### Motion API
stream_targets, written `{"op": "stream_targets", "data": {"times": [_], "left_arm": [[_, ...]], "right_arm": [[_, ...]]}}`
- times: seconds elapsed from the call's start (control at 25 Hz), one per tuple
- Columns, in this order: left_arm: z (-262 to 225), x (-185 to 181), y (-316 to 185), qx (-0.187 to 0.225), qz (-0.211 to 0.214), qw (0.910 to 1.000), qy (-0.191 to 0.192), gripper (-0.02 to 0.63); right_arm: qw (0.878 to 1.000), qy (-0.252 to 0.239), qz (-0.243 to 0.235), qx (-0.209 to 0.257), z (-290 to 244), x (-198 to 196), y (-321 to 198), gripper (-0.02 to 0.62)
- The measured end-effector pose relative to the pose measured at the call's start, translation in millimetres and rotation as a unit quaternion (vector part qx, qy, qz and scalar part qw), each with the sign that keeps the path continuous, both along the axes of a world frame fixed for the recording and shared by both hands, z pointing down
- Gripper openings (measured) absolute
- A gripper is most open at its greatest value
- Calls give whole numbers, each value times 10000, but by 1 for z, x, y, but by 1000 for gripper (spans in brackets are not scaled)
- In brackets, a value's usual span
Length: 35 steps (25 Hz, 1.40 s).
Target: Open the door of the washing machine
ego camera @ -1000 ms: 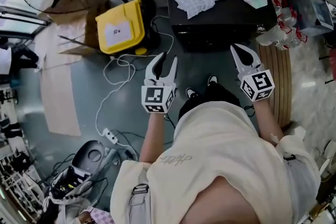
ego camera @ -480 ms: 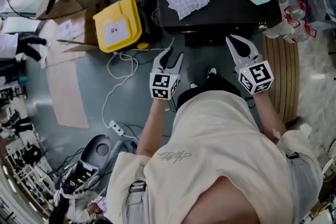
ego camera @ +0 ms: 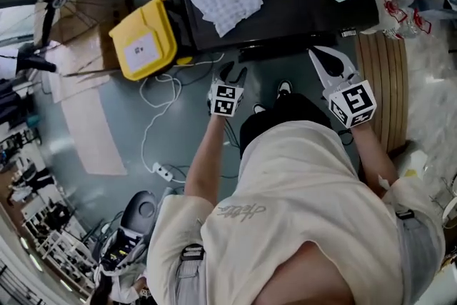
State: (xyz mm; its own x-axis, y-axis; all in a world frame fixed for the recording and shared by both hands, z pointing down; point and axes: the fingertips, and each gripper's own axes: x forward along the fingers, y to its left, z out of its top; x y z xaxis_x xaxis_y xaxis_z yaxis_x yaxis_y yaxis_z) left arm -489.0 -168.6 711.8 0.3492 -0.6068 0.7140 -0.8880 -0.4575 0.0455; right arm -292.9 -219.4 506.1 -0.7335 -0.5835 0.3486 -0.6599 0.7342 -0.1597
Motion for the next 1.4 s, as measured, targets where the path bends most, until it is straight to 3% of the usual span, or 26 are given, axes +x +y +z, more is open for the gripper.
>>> {"op": "stream_targets", "data": {"times": [0.28, 0.48, 0.76, 0.96, 1.16, 1.4], "left_arm": [[71, -1, -2, -897, -75, 9959, -16, 193], [92, 2, -11, -967, 173, 9947, -295, 198], [118, 9, -17, -1226, 370, 9912, -345, 199], [148, 13, -4, -1709, 779, 9800, -656, 185], [149, 10, -5, -1900, 644, 9761, -837, 143], [150, 10, 2, -2071, 1095, 9657, -1122, 110]], "right_arm": [[9993, 61, 231, -283, 7, 25, -10, 2], [9981, 216, 297, -492, 17, 39, -9, 2], [9967, 331, 305, -676, 24, 42, -4, 2], [9959, 372, 189, -802, 30, 36, 4, 2], [9956, 321, 211, -853, 33, 36, 9, 2], [9944, 352, 303, -947, 42, 43, 25, 2]]}}
